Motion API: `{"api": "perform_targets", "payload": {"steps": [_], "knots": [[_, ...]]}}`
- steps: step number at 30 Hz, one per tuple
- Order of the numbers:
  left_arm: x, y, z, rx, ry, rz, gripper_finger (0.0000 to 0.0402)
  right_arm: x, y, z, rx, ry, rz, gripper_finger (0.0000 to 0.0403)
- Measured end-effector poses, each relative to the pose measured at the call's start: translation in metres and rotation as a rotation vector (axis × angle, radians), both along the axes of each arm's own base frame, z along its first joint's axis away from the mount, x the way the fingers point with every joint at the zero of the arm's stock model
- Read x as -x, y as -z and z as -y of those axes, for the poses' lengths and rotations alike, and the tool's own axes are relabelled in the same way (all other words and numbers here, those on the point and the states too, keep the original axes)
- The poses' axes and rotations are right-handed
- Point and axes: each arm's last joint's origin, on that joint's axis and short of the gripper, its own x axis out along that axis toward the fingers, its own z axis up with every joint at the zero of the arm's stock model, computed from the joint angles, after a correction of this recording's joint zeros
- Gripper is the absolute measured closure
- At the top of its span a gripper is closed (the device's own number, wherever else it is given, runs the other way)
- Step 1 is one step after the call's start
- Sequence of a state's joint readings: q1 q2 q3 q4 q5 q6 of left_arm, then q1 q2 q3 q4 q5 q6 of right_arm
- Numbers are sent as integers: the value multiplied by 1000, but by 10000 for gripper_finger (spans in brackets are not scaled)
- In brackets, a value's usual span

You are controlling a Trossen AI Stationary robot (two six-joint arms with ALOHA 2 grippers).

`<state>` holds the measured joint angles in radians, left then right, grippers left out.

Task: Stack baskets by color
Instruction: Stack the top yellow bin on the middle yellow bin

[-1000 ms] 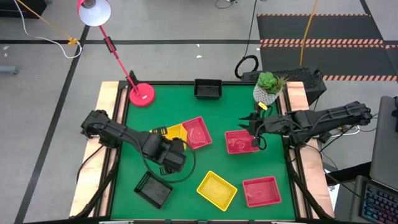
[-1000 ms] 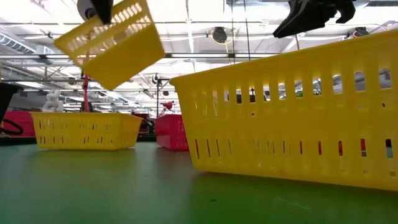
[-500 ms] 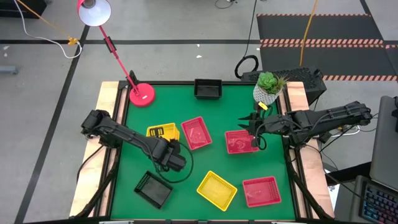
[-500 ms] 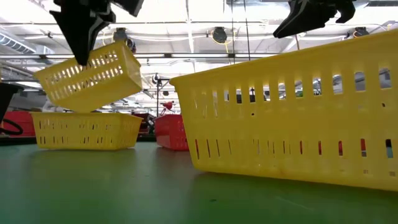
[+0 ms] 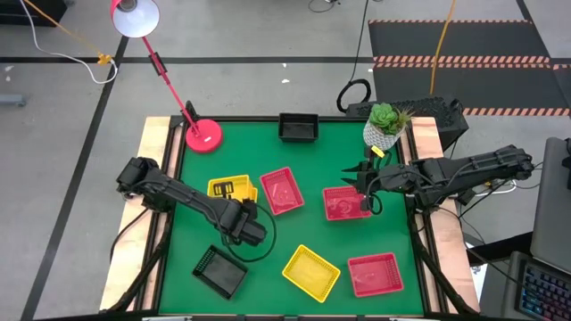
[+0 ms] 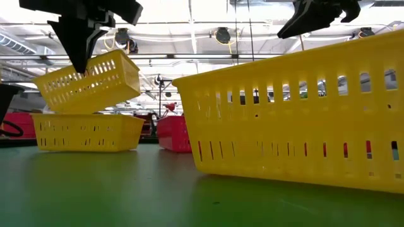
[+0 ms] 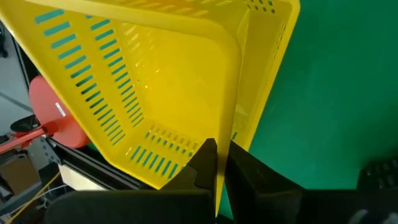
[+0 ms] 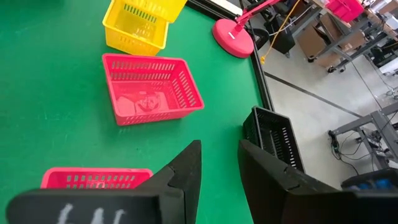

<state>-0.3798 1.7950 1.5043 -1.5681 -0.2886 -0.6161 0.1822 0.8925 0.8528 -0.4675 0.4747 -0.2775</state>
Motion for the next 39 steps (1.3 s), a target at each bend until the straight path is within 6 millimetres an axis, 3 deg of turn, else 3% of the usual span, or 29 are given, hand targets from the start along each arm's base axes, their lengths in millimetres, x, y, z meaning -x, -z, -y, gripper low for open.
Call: {"api": "perform_targets", "payload": {"steps": [11,18,25,34,39], "knots": [[-2,1,1,8,-9,28,384,0,0,0,-1,-2,0,303],[4,14,-1,-11,7,-31,394,0,0,0,-1,-3,-1,303],[4,15,-2,-19,10,-32,371,0,0,0,-2,-3,-1,303],[-3,17,1,33,59,19,390,0,0,0,-2,-2,-1,303],[-2,17,1,32,58,12,367,0,0,0,-3,-2,-5,303]]}}
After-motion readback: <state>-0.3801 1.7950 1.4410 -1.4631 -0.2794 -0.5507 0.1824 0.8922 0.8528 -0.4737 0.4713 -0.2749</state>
